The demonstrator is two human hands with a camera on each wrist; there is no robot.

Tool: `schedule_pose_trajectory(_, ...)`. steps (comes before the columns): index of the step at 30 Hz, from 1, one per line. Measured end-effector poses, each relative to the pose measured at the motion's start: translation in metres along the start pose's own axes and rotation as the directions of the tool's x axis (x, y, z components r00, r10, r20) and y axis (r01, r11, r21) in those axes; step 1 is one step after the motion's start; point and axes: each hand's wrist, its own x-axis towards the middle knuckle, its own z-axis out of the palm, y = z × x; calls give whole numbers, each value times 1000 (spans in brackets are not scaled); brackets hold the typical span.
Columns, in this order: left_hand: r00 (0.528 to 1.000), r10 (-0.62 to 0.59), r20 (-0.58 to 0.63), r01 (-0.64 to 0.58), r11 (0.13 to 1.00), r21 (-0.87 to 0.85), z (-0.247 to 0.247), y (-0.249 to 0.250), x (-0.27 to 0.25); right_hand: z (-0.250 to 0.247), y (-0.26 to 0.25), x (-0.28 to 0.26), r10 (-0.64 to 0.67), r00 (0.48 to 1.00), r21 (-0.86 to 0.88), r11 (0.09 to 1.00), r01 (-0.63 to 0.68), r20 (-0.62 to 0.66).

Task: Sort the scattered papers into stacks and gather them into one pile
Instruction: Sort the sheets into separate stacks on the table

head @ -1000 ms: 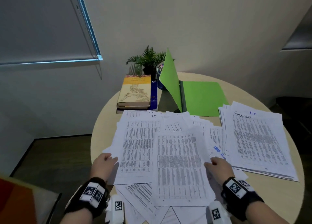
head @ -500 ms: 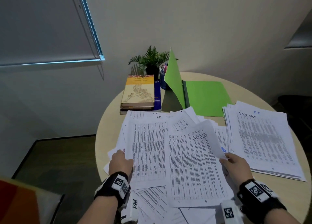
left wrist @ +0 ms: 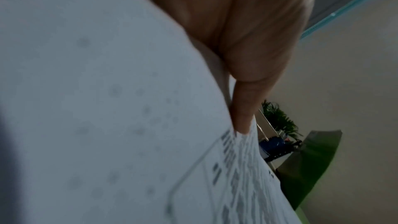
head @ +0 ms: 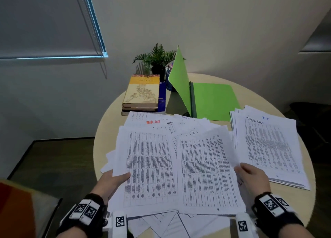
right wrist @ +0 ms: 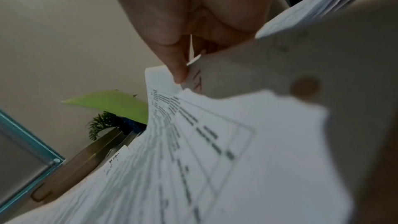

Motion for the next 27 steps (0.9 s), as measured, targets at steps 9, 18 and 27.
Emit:
schedule_pose_trajectory(9,997,43,-58,-41,999,34,8,-2,-7,-3,-16,-4,-79,996,-175,982,71,-37)
schedule_pose_trajectory(18,1000,-18,-11,16,991,-135,0,-7,-12,15,-31,16,-51,978,-269,957,105,200)
schedule_pose_trajectory(27,991,-5,-135,-23,979,-204,-25,-11,-15,-17,-10,34,64,998,266,962,-68,25)
